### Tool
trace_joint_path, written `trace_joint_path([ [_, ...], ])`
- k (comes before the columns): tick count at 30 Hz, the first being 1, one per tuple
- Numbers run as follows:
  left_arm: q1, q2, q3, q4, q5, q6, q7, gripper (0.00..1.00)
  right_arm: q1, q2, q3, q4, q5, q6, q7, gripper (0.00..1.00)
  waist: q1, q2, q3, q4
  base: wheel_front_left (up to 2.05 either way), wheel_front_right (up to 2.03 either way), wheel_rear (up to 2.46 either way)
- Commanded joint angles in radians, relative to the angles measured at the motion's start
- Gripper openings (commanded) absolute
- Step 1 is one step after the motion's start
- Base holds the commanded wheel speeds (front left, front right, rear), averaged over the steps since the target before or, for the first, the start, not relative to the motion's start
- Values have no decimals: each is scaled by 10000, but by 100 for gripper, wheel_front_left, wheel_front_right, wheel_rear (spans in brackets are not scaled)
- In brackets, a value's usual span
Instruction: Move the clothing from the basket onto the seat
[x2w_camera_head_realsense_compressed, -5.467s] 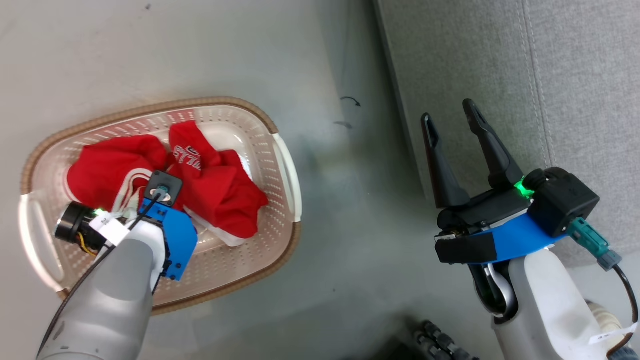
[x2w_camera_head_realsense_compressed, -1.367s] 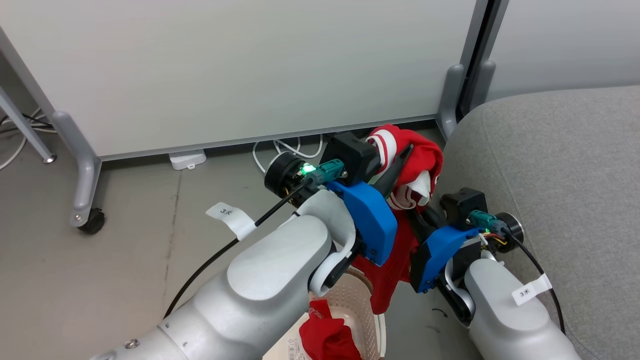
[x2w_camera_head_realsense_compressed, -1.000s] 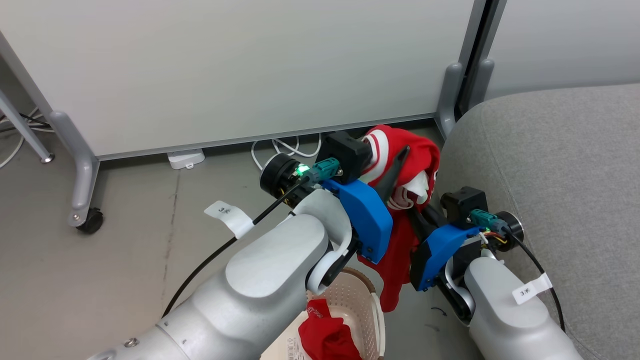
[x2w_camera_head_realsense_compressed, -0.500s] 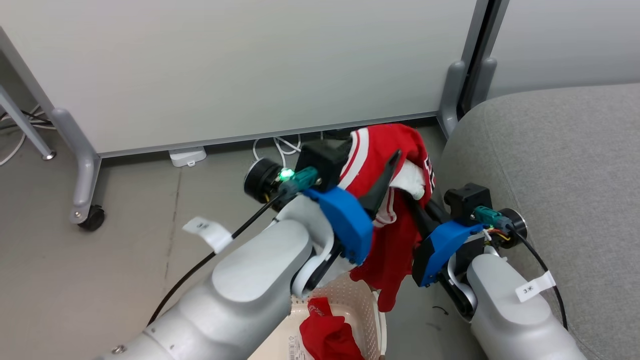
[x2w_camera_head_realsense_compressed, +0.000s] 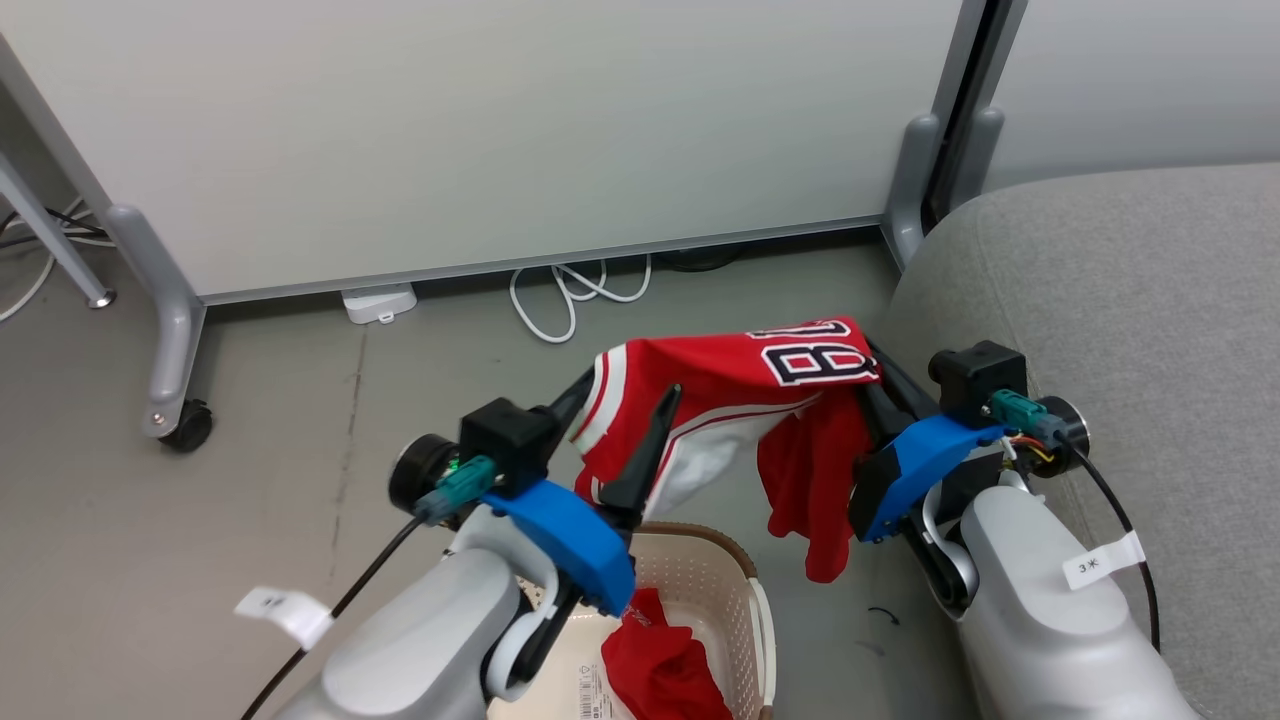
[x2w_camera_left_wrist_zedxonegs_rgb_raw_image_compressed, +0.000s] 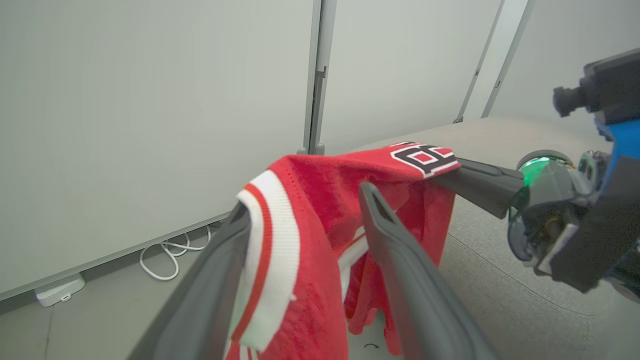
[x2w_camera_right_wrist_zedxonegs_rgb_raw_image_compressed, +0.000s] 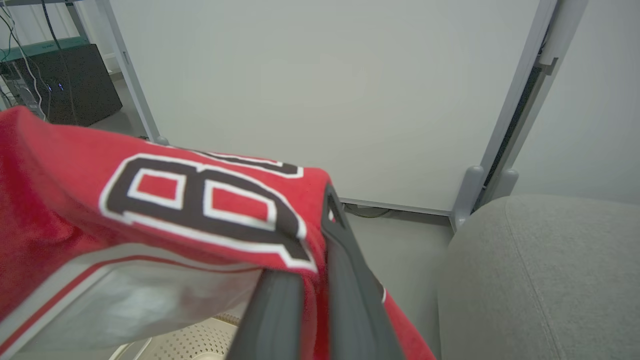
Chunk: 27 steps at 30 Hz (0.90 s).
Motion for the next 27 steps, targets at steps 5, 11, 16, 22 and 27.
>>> trace_joint_path([
  [5,1327,486,1296,-1198,945,-85,-69,100,-42,-32,-235,-290,-187,5,-50,0,-1,0,46,-127,0,0,0],
  [11,2956,721,2836,-2205,2161,-333,-71,100,61,-31,-338,-526,-254,5,-52,0,-1,0,82,-399,0,0,0],
  [16,4047,589,4068,-2696,3055,-524,-71,100,97,-28,-294,-711,-219,5,-52,0,-1,0,130,-794,0,0,0],
  [22,4934,427,5180,-3004,4021,-769,-67,100,127,-31,-55,-921,-97,5,-53,0,-1,0,232,-1611,0,0,0],
  [27,5395,127,5892,-3193,4553,-942,-67,100,176,-31,129,-1179,25,5,-20,0,-1,0,381,-2408,0,0,0],
])
